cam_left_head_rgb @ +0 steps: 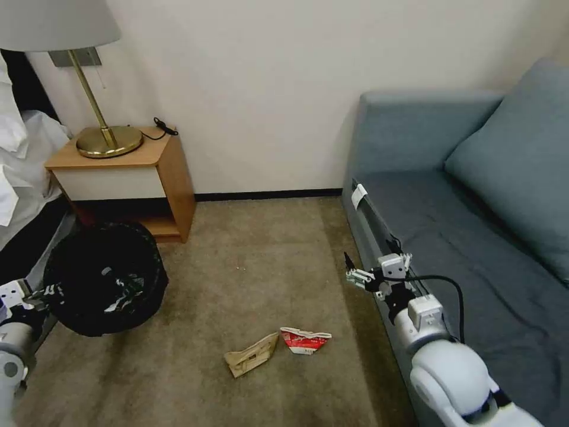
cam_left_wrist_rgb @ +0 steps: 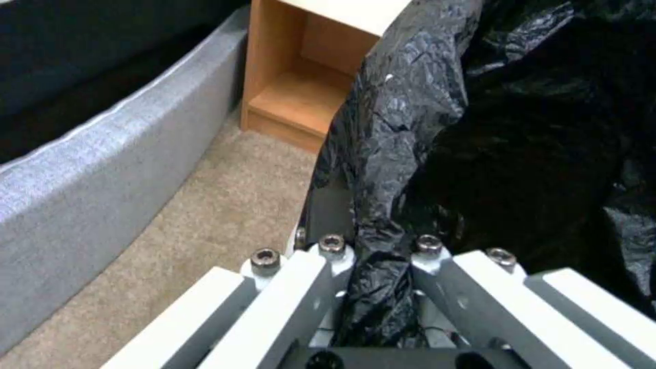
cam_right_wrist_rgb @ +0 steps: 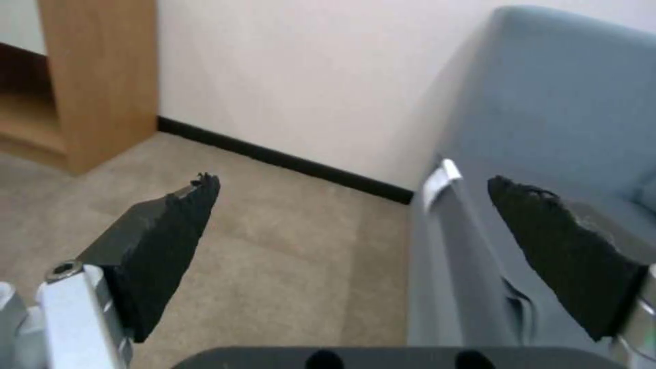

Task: Pick up the trash bin, then pick up the garbage on the floor and place it into the trash bin.

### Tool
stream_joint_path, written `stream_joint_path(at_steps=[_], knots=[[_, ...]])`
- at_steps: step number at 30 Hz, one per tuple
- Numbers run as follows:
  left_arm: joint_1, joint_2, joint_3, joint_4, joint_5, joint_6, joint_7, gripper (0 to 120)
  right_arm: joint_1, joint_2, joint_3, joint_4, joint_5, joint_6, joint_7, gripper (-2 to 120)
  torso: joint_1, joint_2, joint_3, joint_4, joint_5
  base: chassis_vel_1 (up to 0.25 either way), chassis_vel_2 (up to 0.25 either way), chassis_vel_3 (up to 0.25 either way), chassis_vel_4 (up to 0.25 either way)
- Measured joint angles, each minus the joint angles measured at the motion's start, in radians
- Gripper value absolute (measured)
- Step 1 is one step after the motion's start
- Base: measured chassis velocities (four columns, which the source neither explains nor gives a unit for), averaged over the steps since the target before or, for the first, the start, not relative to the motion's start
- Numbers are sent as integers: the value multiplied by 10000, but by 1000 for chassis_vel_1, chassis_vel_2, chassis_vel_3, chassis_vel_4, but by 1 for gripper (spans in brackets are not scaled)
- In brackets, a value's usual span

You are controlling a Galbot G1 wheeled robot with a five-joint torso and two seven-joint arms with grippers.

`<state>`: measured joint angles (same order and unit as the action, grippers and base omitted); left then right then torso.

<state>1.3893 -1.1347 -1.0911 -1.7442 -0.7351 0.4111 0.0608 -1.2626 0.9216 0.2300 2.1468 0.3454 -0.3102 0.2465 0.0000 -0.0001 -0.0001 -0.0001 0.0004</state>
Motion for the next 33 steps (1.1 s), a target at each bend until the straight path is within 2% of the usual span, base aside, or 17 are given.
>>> stream_joint_path(at_steps=[1, 5, 6, 10, 11, 12, 13, 14, 15, 16, 18, 22, 24, 27, 33], knots=[[0, 0, 0, 0, 0, 0, 0, 2, 0, 0, 0, 0, 0, 0, 0, 100, 0, 0, 0, 0, 0, 0, 0, 0, 0], [139, -31, 135, -64, 117, -159, 146, 2, 1693, -883, -1112, -712, 1113, -147, -127, 100, 1, -1, 1, 2, -5, 0, 0, 0, 0], [139, -31, 135, -64, 117, -159, 146, 2, 1693, -883, -1112, -712, 1113, -147, -127, 100, 1, -1, 1, 2, -5, 0, 0, 0, 0], [231, -3, 275, -318, 272, -309, 349, 2, 4137, -1478, -3358, -1847, 2194, -428, -278, 100, 1, -1, 2, 1, -1, 0, 0, 0, 0], [231, -3, 275, -318, 272, -309, 349, 2, 4137, -1478, -3358, -1847, 2194, -428, -278, 100, 1, -1, 2, 1, -1, 0, 0, 0, 0], [208, 0, 290, -363, 293, -323, 365, 2, 5013, -1574, -4064, -2163, 2539, -550, -377, 100, 1, -1, 2, 1, 0, 0, 0, 0, 0], [187, 0, 293, -406, 296, -350, 390, 2, 5838, -1653, -4717, -2448, 2972, -639, -602, 100, 1, 0, 2, 5, -4, 0, 0, 0, 0], [187, 0, 293, -406, 296, -350, 390, 2, 5838, -1653, -4717, -2448, 2972, -639, -602, 100, 1, 0, 2, 5, -4, 0, 0, 0, 0], [174, 0, 294, -425, 302, -404, 447, 2, 6385, -1703, -5204, -2641, 3314, -741, -822, 100, 1, -1, 2, 5, -8, 0, 0, 0, 0], [176, 0, 293, -439, 316, -483, 530, 2, 7202, -1740, -5974, -2956, 3944, -898, -1251, 100, 1, -1, 2, 3, -4, 0, 0, 0, 0], [187, 1, 291, -449, 319, -531, 574, 2, 7728, -1740, -6474, -3162, 4342, -1046, -1611, 100, 1, 0, 2, 2, -2, 0, 0, 0, 0], [252, -13, 208, -418, 294, -660, 699, 2, 9851, -1336, -8447, -4439, 5871, -1750, -2940, 100, 1, 0, 2, 3, -6, 0, 0, 0, 0], [265, -18, 179, -386, 286, -703, 743, 2, 10157, -1215, -8771, -4752, 6114, -1949, -3195, 100, 2, 0, 2, 5, -6, 0, 0, 0, 0], [284, -25, 123, -311, 267, -804, 849, 2, 10928, -1039, -9674, -5529, 6842, -2594, -4227, 100, 1, 0, 2, 4, -6, 0, 0, 0, 0], [238, -70, 128, -173, 266, -876, 891, 2, 11362, -872, -10628, -6267, 8039, -2935, -4836, 100, 1, 1, 2, 0, -6, 0, 0, 0, 0]])
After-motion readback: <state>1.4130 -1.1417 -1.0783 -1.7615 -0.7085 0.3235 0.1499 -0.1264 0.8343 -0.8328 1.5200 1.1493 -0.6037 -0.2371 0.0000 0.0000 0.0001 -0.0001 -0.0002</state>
